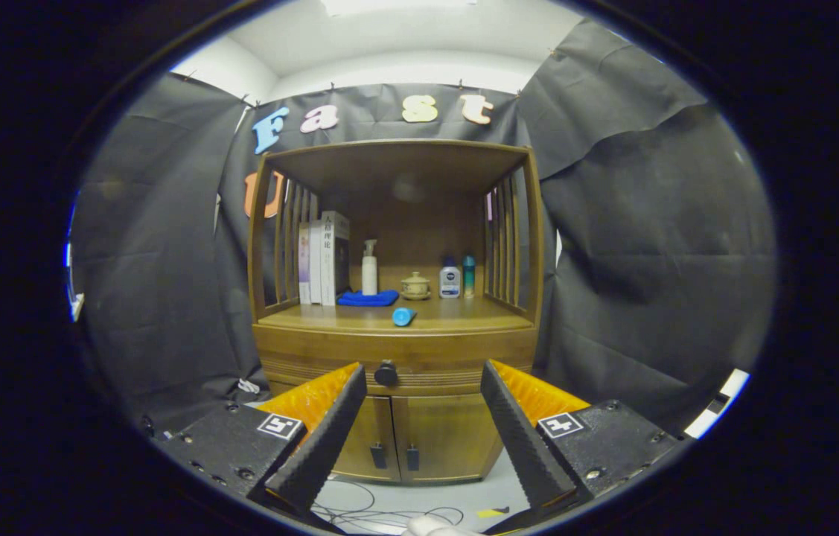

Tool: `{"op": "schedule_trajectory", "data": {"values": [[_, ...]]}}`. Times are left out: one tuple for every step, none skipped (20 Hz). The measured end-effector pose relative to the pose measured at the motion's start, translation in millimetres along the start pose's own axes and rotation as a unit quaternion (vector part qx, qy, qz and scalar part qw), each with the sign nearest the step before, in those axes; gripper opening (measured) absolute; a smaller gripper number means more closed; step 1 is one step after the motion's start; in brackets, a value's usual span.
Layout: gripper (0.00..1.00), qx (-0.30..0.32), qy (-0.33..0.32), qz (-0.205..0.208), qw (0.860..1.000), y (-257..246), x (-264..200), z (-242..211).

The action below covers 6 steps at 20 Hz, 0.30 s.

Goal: Pull open the drawer, take out the items inside it, and place them on the countertop above the cabinet.

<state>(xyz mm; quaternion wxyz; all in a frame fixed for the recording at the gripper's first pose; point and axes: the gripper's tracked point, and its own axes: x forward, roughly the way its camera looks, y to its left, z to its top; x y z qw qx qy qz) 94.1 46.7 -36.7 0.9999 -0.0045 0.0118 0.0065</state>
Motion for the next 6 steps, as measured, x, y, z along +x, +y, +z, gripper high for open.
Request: {"op": "schedule_trajectory", "data": {"values": [[1.0, 0.0, -0.001, 0.001, 1.0, 0.6, -1.0, 0.7], [1.0, -0.001, -0.003, 0.002, 1.0, 2.0, -1.9, 3.0], [1.0, -0.003, -0.005, 0.003, 1.0, 3.5, -3.1, 4.6], [1.0, -0.004, -0.008, 0.005, 1.0, 4.5, -4.2, 6.3], [1.0, -0.006, -0.008, 0.006, 1.0, 4.5, -4.3, 6.4], [1.0, -0.007, -0.008, 0.006, 1.0, 4.5, -4.9, 6.7]]}}
